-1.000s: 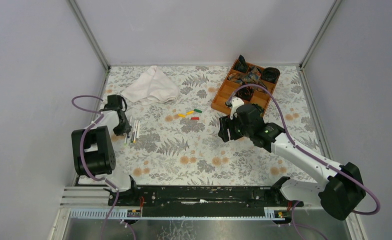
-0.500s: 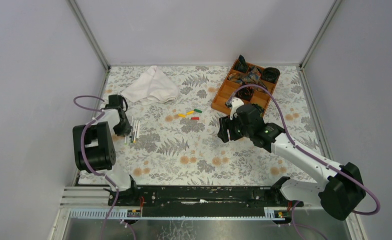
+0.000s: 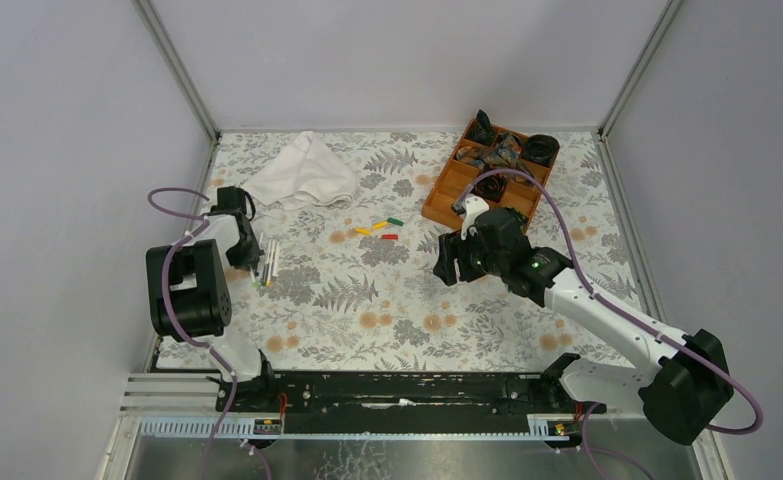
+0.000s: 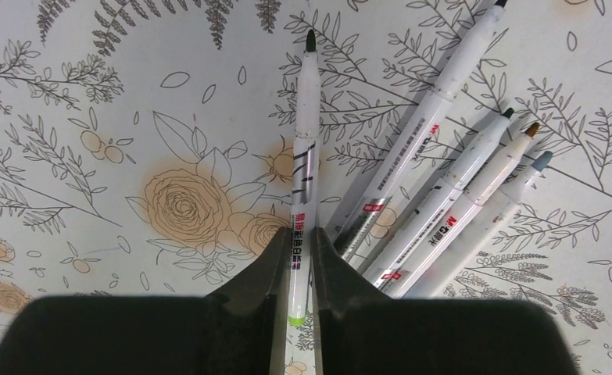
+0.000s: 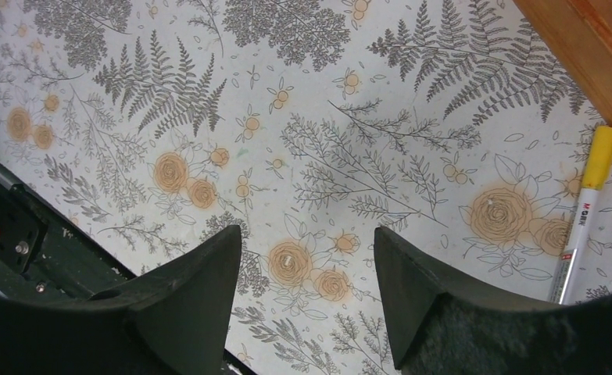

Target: Insert the pens into the pen caps

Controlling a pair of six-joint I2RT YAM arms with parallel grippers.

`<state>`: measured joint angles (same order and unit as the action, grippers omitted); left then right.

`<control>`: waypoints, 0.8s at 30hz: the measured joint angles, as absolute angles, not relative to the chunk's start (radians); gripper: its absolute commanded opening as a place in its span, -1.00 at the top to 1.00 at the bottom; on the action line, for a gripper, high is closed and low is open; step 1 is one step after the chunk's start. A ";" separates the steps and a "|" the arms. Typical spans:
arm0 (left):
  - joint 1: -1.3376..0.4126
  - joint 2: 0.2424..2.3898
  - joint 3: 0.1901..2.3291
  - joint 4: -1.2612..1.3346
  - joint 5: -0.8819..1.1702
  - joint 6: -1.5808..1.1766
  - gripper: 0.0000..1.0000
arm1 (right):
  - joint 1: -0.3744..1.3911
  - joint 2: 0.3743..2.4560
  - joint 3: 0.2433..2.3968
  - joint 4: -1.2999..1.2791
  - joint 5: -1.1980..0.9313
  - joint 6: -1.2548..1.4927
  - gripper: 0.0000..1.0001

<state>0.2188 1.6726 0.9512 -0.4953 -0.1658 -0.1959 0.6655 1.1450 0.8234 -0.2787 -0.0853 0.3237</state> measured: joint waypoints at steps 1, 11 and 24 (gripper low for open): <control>0.219 1.671 0.951 -0.496 -0.168 -0.196 1.00 | 0.665 1.142 0.822 -0.279 -0.093 0.329 -0.38; 0.181 1.453 0.896 -0.486 -0.179 -0.190 1.00 | 0.665 1.117 0.820 -0.279 -0.136 0.390 -0.42; -0.294 1.059 0.790 -0.331 0.304 -0.115 1.00 | 0.665 1.048 0.816 -0.178 -0.259 0.543 -0.64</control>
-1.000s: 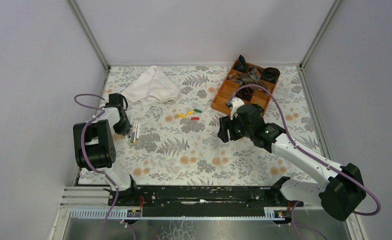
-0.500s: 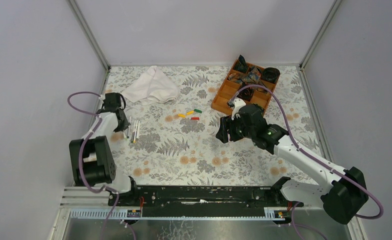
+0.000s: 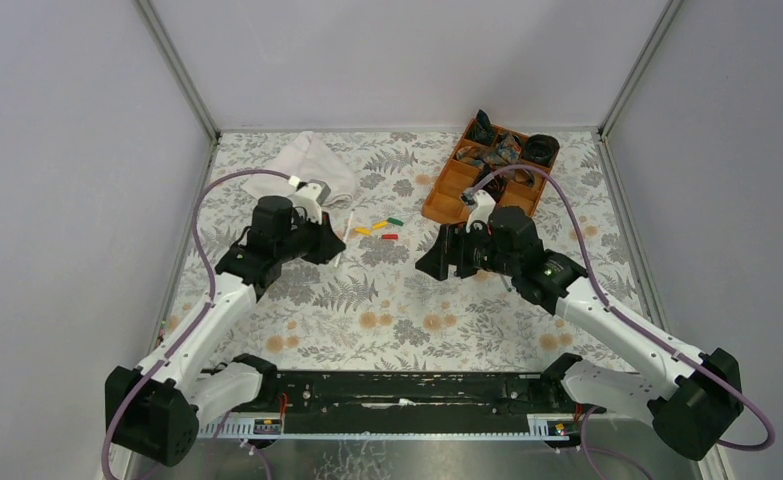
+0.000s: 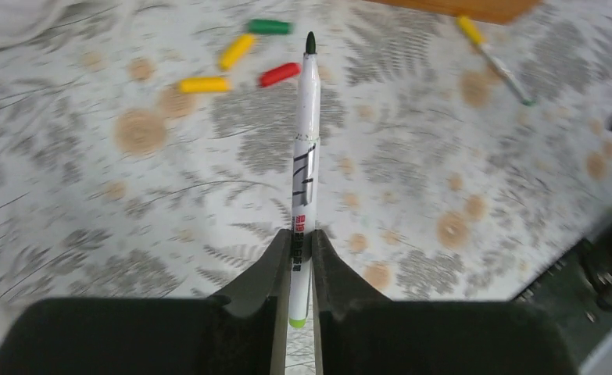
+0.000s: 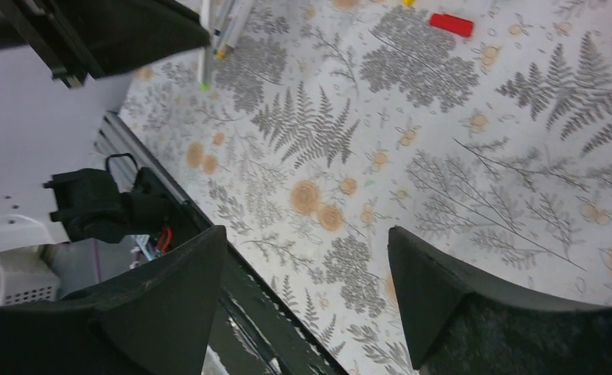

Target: Insert the pens into the pen caps

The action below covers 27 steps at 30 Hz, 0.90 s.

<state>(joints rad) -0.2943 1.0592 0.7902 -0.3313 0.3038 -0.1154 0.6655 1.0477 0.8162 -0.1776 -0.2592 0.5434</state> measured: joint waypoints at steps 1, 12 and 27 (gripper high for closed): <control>-0.311 1.048 0.786 -0.323 0.356 -0.113 1.00 | 0.665 1.051 0.814 -0.154 -0.277 0.559 -0.66; -0.437 1.042 0.785 -0.268 0.699 -0.102 1.00 | 0.665 1.182 0.817 0.073 -0.414 0.687 -0.50; -0.495 1.042 0.785 -0.241 0.765 -0.102 1.00 | 0.665 1.277 0.822 0.284 -0.542 0.804 0.25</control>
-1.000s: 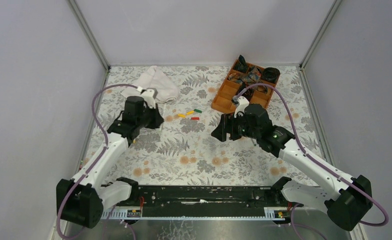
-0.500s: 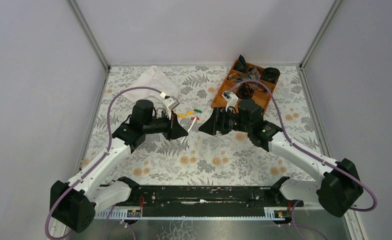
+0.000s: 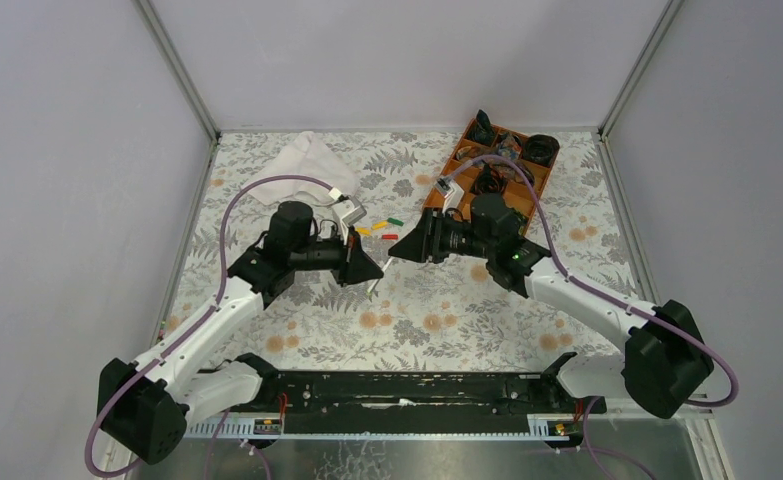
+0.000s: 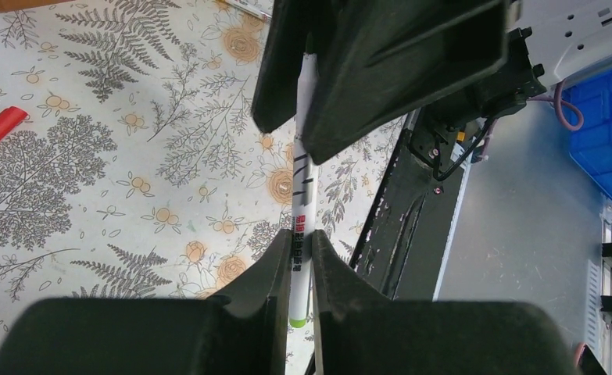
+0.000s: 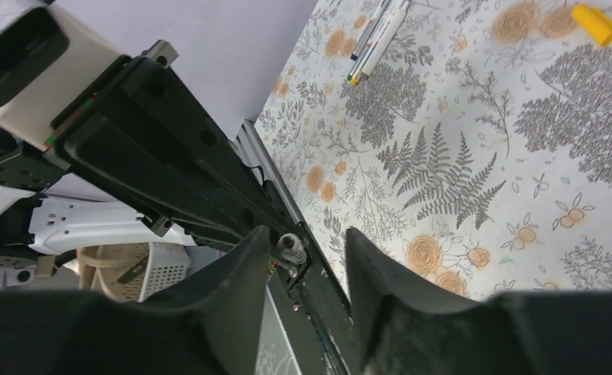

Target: Insert the pens into the pen caps

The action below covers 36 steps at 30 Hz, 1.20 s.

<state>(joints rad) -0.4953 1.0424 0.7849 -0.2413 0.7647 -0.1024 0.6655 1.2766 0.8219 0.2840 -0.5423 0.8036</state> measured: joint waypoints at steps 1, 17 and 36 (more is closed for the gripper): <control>-0.497 1.042 0.785 -0.240 0.765 -0.102 1.00 | 0.665 1.287 0.822 0.292 -0.546 0.810 0.38; -0.517 1.073 0.783 -0.242 0.755 -0.099 0.19 | 0.665 1.311 0.821 0.414 -0.626 0.889 1.00; -0.526 1.050 0.783 -0.266 0.465 -0.101 1.00 | 0.687 1.329 0.886 0.176 -0.519 0.677 -0.21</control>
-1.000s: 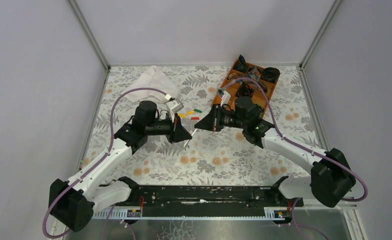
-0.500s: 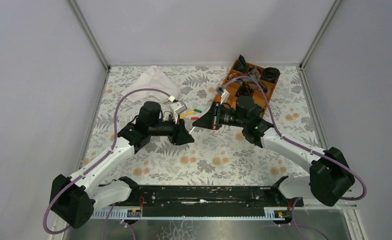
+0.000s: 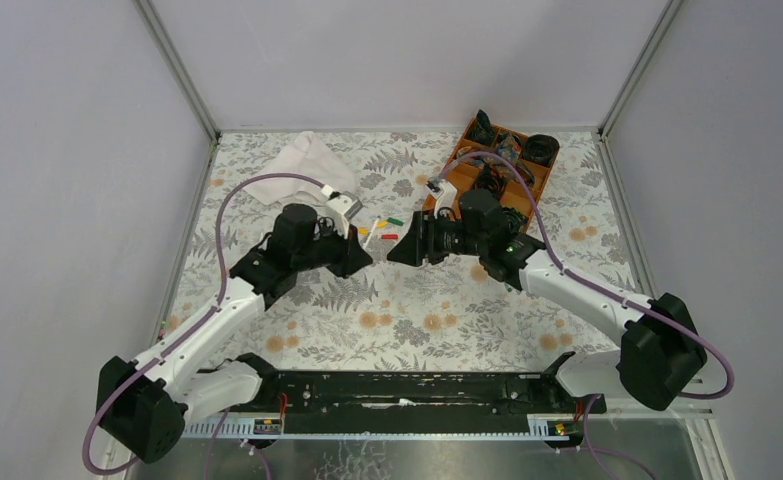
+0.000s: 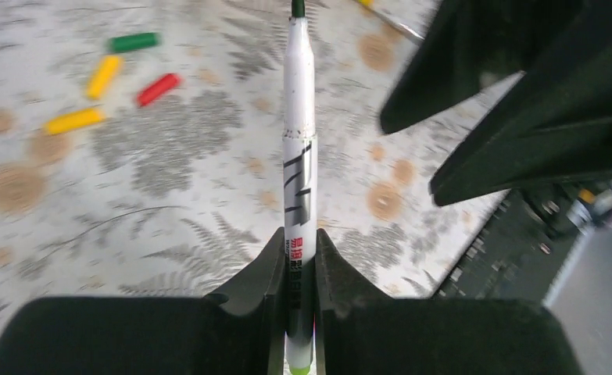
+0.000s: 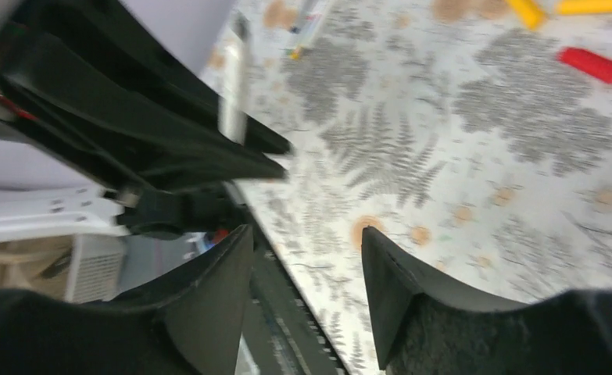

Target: Insert the pens into the pen caps

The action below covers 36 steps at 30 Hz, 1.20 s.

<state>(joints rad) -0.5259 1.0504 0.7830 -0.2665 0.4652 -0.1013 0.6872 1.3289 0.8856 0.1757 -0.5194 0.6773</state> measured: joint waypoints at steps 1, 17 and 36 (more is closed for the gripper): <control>-0.518 1.046 0.783 -0.268 0.419 -0.106 1.00 | 0.688 1.333 0.899 0.121 -0.492 0.645 -0.21; -0.265 1.064 0.793 -0.317 0.097 -0.206 1.00 | 0.688 1.769 1.250 -0.284 -0.178 0.178 -0.09; -0.265 1.061 0.795 -0.329 0.096 -0.210 1.00 | 0.688 2.169 1.633 -0.376 -0.125 -0.093 -0.17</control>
